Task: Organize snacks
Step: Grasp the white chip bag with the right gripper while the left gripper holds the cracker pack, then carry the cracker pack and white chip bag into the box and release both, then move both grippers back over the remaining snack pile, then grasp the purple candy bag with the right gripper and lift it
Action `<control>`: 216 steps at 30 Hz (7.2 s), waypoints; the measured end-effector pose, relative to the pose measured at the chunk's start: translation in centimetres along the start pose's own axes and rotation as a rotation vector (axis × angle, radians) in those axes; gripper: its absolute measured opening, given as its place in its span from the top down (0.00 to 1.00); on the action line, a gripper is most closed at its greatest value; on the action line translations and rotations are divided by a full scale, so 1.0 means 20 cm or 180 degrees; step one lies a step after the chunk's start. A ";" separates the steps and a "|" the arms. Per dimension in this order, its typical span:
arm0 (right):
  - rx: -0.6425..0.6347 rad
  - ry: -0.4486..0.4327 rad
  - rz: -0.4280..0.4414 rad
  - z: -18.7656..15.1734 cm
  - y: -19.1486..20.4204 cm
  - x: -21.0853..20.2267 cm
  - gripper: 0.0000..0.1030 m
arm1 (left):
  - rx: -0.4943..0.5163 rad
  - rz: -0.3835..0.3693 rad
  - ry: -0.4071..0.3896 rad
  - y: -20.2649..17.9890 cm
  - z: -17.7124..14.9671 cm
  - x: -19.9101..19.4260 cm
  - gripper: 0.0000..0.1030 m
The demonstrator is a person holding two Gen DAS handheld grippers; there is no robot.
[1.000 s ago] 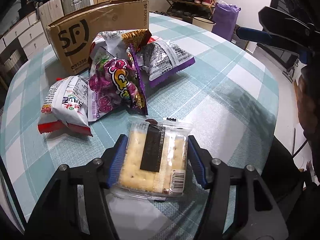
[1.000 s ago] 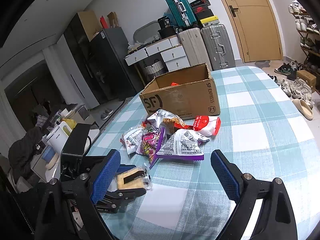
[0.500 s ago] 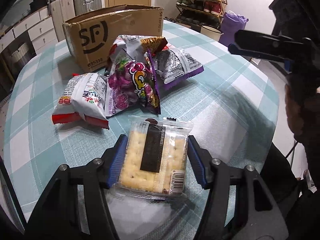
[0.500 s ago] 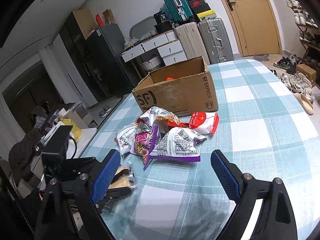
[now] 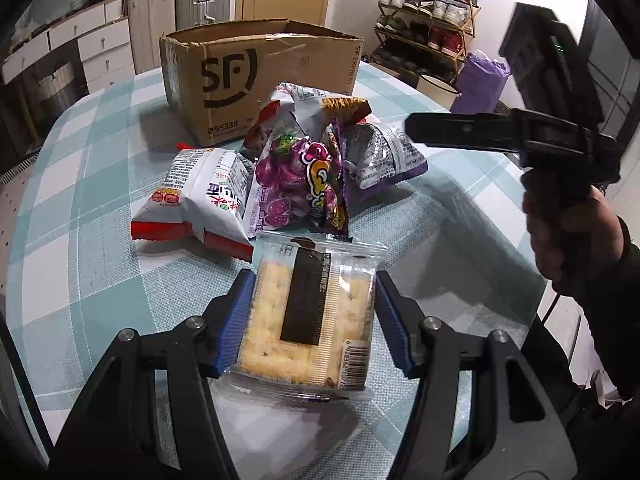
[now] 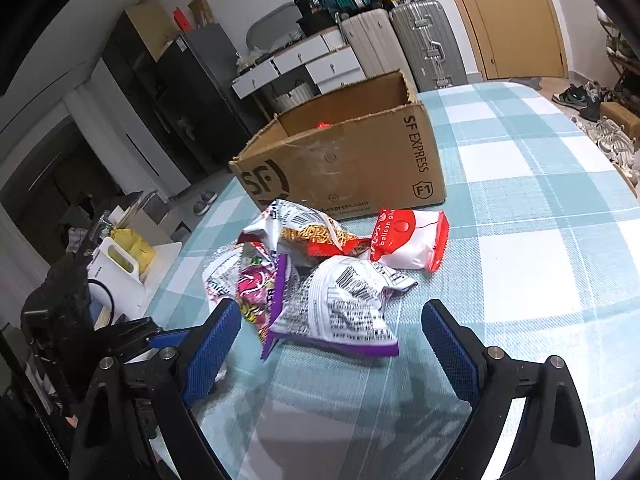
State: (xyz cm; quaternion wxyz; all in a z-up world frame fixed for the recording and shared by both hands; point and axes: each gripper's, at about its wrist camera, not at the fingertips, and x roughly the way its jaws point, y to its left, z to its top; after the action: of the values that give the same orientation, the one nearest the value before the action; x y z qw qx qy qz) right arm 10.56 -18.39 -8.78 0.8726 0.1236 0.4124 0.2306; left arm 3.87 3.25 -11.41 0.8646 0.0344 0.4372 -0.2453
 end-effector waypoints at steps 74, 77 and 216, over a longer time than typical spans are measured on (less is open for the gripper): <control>-0.0202 -0.0519 0.0299 0.40 0.15 -0.31 0.47 | -0.0034 0.0203 -0.0652 0.01 0.76 -0.45 0.47; -0.0242 -0.0533 0.0311 0.49 0.16 -0.30 0.47 | -0.0022 0.0223 -0.0670 0.03 0.88 -0.43 0.47; 0.0087 0.0251 0.0344 0.01 0.25 0.40 0.21 | -0.1080 0.0949 -0.0182 0.60 0.25 -0.05 0.01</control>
State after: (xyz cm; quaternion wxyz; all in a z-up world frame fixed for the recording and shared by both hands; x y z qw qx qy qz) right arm 13.64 -9.97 -11.88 0.8402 0.1483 0.4424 0.2764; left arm 12.46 12.72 -9.43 0.8967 -0.0543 0.4376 -0.0386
